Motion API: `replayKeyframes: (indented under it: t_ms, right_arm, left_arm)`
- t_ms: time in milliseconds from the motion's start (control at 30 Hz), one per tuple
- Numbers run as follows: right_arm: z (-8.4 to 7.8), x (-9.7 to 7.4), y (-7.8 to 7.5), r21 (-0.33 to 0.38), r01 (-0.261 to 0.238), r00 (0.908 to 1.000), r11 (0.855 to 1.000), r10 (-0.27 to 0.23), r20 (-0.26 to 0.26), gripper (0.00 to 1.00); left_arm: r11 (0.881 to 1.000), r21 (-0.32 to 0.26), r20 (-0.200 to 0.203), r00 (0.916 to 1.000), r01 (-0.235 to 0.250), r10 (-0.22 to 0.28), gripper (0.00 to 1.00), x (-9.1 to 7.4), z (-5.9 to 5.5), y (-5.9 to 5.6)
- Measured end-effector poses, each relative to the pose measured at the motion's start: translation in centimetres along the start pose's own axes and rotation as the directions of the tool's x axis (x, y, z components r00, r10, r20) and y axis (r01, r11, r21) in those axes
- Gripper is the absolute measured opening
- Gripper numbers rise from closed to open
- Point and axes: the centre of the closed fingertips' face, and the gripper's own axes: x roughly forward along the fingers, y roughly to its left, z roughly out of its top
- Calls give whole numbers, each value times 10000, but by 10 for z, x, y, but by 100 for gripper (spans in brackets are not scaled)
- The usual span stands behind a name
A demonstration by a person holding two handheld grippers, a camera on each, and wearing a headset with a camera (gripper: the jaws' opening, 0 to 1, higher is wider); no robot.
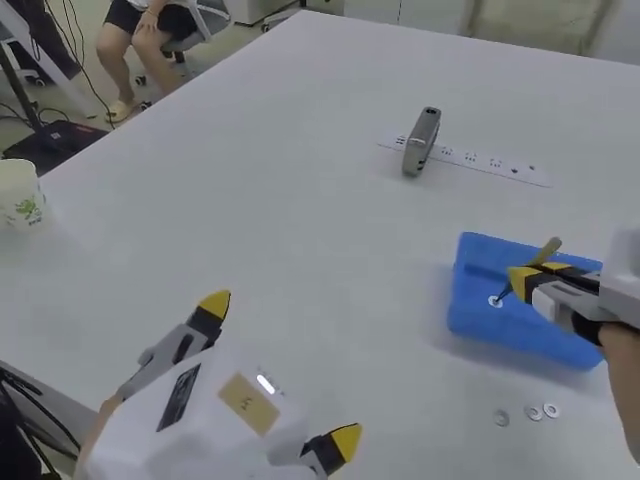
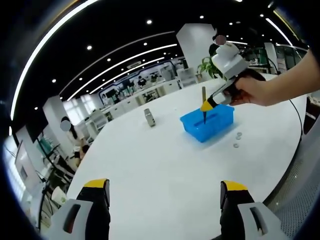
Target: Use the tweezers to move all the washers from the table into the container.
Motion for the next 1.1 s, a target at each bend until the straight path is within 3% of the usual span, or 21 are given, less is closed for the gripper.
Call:
replayKeyframes:
  t_ms: [467, 767, 867, 1100]
  right_arm:
    - [-26, 5, 4, 62, -19, 9978, 10000, 23, -660, 3]
    - [-24, 3, 4, 276, -114, 9986, 9996, 128, -511, 4]
    - [-23, 1, 5, 176, -189, 9985, 9997, 198, -518, 4]
    - [2, -24, 10, 24, -394, 9992, 9992, 394, 108, 4]
  left_arm:
    - [10000, 56, -69, 10000, 14, -14, 93, 0, -1, 0]
    - [9997, 190, -141, 9998, 176, -173, 94, 1, -2, -4]
    - [9996, 107, -336, 9991, 258, -255, 94, 3, -5, -5]
    - [9998, 94, -335, 9993, 179, -176, 94, 2, -5, -4]
